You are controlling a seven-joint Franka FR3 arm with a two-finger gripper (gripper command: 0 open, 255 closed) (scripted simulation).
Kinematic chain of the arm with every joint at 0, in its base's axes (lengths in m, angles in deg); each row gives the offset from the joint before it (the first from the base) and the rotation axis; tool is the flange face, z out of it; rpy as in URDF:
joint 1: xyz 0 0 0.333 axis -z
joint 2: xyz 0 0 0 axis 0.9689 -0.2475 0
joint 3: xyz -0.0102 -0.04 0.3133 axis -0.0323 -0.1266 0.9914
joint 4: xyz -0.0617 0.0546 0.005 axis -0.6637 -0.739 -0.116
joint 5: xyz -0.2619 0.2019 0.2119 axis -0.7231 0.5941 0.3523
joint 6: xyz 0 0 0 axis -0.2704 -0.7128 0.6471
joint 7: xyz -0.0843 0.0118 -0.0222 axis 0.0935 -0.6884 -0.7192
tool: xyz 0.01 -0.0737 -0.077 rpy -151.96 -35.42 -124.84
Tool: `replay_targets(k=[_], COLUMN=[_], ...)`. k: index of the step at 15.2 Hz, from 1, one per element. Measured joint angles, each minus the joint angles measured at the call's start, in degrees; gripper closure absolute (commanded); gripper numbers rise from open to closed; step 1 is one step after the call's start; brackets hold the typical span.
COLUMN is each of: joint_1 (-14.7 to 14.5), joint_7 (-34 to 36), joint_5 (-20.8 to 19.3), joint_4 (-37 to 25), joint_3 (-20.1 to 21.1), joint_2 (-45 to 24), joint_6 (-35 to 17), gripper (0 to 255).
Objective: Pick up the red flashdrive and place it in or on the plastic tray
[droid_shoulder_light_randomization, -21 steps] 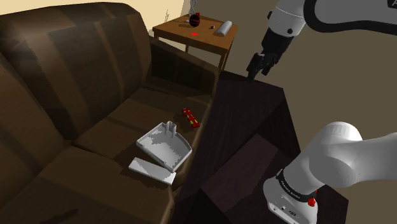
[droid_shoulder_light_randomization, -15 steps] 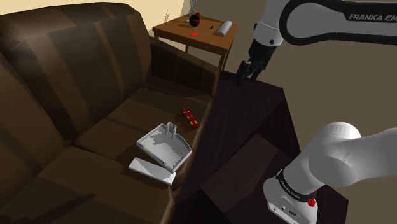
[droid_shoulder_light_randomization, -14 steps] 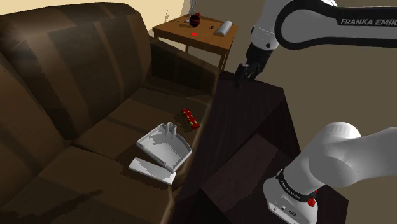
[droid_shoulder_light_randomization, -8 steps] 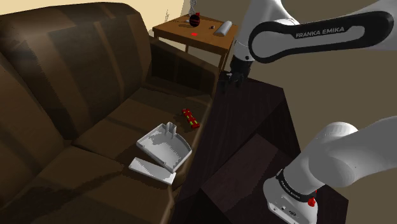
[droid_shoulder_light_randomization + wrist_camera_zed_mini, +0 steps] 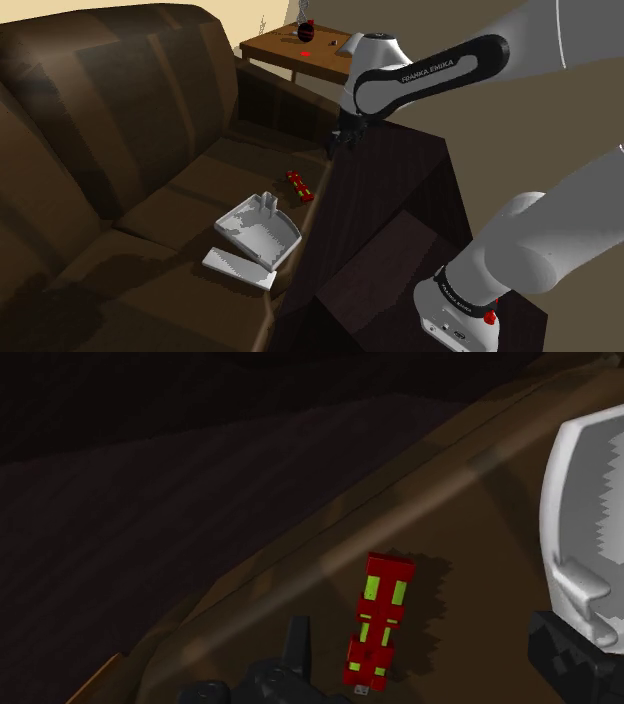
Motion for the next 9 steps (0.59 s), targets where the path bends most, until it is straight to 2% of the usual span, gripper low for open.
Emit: replay_targets(k=[9], joint_1=[0.63], joint_7=[-2.54], joint_5=[2.30], joint_4=[-9.63], joint_3=[-0.61], joint_2=[-21.38], joint_6=[-10.66], gripper=[0])
